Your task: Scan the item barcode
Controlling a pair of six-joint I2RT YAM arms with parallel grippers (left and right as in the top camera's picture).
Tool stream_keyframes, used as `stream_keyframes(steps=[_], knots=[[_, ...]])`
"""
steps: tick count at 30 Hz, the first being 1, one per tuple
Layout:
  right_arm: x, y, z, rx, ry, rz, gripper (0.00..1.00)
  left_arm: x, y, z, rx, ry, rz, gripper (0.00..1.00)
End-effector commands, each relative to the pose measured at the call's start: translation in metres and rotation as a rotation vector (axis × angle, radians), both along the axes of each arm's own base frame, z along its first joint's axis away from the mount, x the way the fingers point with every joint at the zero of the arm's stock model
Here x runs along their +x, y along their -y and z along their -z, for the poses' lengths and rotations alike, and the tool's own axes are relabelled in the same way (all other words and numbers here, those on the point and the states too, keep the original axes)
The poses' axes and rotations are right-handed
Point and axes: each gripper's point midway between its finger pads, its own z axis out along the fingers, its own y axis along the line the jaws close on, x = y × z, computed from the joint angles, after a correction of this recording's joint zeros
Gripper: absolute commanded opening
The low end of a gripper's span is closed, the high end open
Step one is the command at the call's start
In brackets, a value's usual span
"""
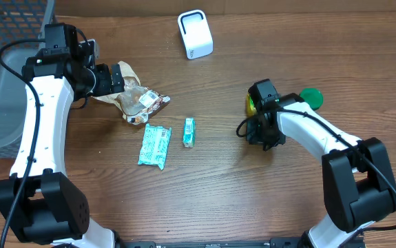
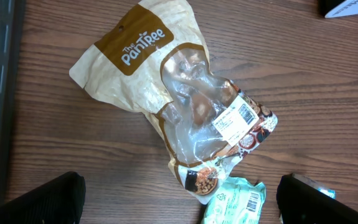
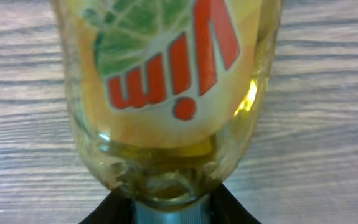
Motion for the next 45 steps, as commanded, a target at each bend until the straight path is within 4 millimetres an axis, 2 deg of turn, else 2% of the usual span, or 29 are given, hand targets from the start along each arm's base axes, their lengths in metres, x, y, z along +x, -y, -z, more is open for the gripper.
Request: stream_keyframes(steps=[1,5,15,21,26,34,45], knots=[[0.022,-0.004,-0.024,0.007,0.05,0.007,0.26,0.001,0.005,-0.003,0.002,0.012,0.04,0.99],[0.021,-0.004,-0.045,0.0,0.021,0.006,0.2,0.001,0.005,-0.003,0.002,0.012,0.04,1.0],[0.011,-0.02,-0.089,0.086,-0.058,0.002,0.25,0.001,0.005,-0.003,0.002,0.012,0.04,1.0],[0.007,-0.021,-0.11,0.091,-0.077,0.002,0.26,0.001,0.005,-0.003,0.002,0.012,0.04,1.0],[0.002,-0.019,-0.12,0.084,-0.096,0.003,0.26,0.001,0.005,-0.003,0.002,0.012,0.04,0.99],[-0.005,-0.017,-0.121,0.074,-0.124,0.005,0.27,0.001,0.005,-0.003,0.002,0.012,0.04,1.0],[0.013,-0.006,-0.14,0.095,-0.064,0.047,0.3,0.001,0.005,-0.003,0.002,0.013,0.04,1.0]])
